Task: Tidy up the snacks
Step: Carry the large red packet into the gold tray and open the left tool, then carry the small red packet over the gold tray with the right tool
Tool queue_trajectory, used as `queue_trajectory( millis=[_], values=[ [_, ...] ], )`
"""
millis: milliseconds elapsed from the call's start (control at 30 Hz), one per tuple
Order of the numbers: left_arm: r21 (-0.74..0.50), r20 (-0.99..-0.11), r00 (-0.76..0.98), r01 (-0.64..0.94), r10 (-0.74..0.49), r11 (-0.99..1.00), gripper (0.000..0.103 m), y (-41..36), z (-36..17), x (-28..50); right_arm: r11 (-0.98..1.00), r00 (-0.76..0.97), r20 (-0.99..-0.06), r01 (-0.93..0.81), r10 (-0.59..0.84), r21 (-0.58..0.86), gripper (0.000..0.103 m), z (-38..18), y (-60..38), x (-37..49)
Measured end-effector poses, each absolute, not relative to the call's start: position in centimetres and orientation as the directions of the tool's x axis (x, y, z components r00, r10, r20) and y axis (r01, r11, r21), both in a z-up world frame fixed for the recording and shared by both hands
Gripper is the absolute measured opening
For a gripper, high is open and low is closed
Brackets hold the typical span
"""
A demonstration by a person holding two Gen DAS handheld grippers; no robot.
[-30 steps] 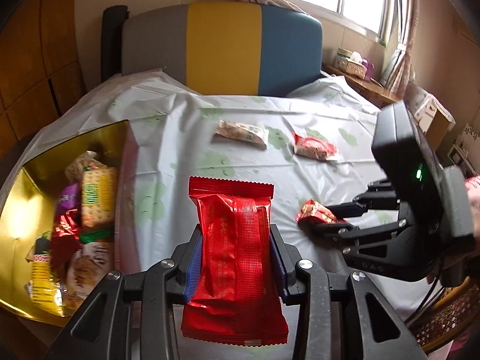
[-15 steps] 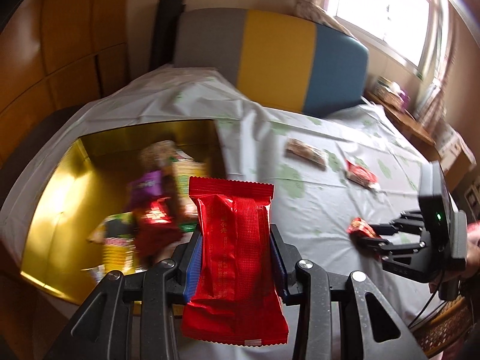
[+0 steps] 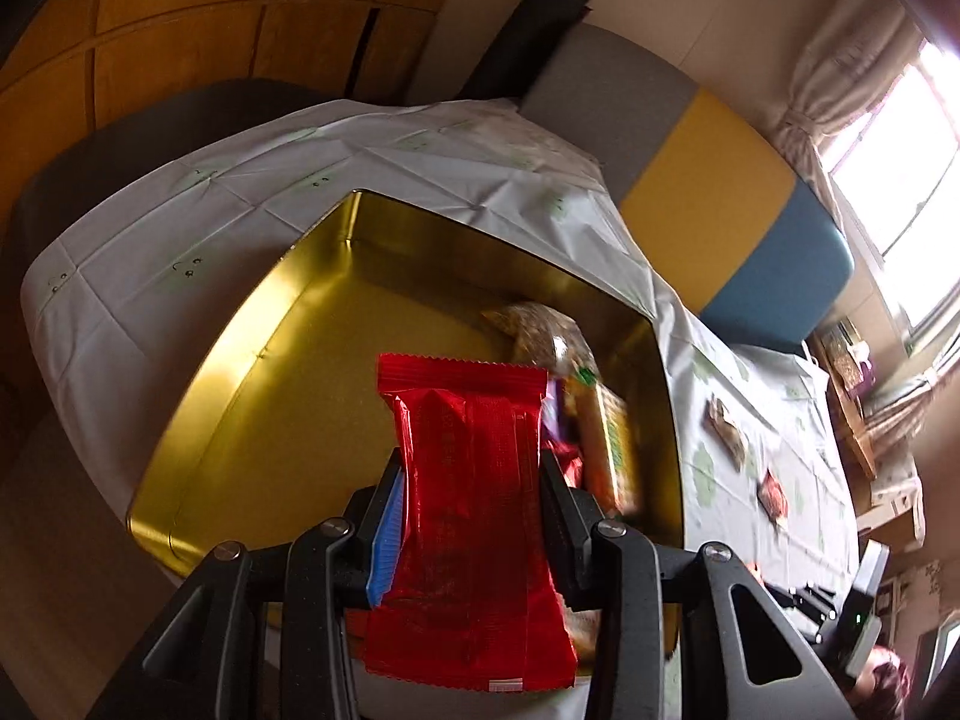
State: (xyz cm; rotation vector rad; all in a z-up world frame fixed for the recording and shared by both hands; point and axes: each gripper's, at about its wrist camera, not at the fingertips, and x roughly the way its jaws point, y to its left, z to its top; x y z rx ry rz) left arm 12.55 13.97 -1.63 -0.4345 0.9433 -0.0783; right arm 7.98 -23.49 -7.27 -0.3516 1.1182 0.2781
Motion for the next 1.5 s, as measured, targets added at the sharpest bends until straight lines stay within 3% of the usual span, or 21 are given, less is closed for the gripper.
queue_trajectory(
  millis=[433, 633, 1500],
  values=[
    [-0.288, -0.834, 0.519, -0.125, -0.185, 0.95, 0.041, 12.9, -4.4, 21.9, 0.908, 0.414, -0.909, -0.394, 0.04, -0.14, 0.025, -7.2, -23.4, 7.9],
    [-0.255, -0.869, 0.468, -0.144, -0.161, 0.956, 0.046, 12.4, -6.1, 23.8, 0.908, 0.414, -0.909, -0.396, 0.042, -0.138, 0.025, -7.3, -23.4, 8.1],
    [-0.076, -0.756, 0.654, -0.113, 0.017, 0.991, 0.046, 9.7, -0.6, 10.6, 0.913, 0.426, -0.904, -0.38, 0.034, -0.145, 0.025, -7.3, -23.4, 7.9]
  ],
)
